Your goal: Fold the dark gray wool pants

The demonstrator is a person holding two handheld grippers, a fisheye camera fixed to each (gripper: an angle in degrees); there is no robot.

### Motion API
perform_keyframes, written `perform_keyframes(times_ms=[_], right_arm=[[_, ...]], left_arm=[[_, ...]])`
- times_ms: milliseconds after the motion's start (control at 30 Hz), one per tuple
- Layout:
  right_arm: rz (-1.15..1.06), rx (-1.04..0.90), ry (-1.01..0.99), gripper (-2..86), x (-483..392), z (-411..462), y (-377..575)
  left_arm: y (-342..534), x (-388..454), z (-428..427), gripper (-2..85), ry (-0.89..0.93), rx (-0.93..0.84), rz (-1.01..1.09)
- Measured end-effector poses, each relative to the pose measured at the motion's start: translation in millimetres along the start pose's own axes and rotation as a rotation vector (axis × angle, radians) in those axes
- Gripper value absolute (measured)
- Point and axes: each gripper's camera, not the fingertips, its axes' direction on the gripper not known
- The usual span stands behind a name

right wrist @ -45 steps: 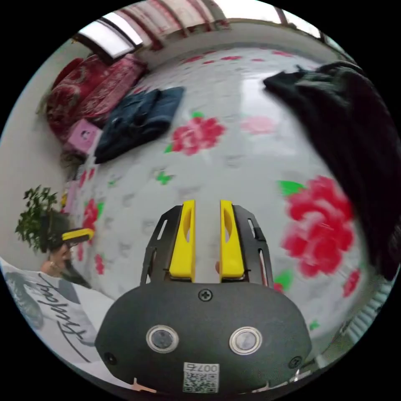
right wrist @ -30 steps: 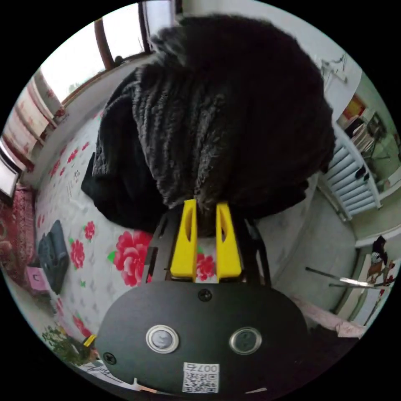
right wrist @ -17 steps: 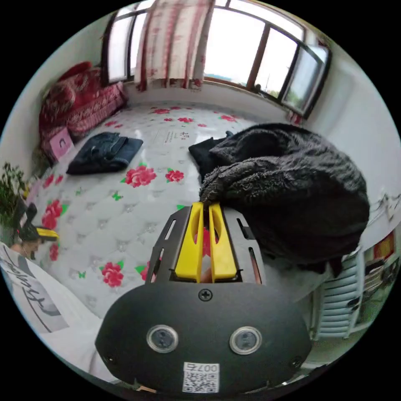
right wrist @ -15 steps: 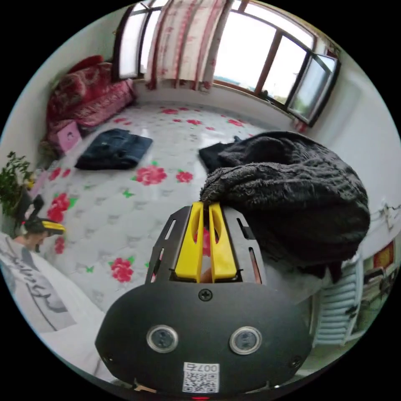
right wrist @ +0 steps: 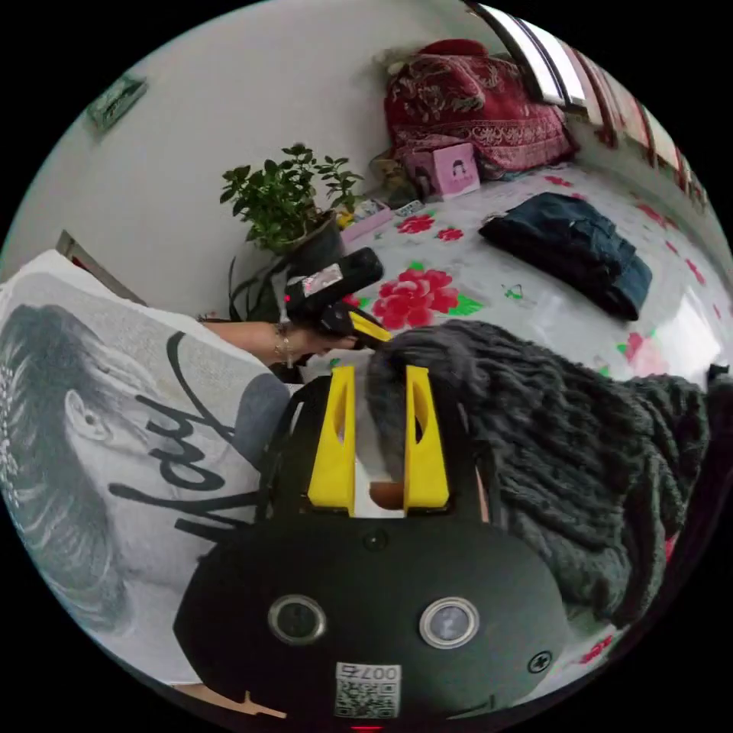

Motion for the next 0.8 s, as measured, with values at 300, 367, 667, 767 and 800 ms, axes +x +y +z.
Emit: perform_keyframes(times_ms=[300,367,667,767,800], right_arm=[[0.507,-0.011,0.371,8.8,97,-22,81],[0.599,-0.046,0.416,9.0,112,-21,101],[0.605,-0.270,0.438,4.1,120,69,99],[0.454,-0.288,0.245,1.5,103,91,65],[0.375,-0.271,0.083,1.1,93,99,47]], left_arm=[[31,-30,-5,-0.9,0.022,0.025,-0.024],[33,-28,-11,-0.8,0.032,0.042,-0.004],[38,5,-53,4.7,0.151,0.186,0.149],[34,29,-48,4.8,0.093,0.175,0.232],[33,32,-44,4.8,0.073,0.164,0.242]])
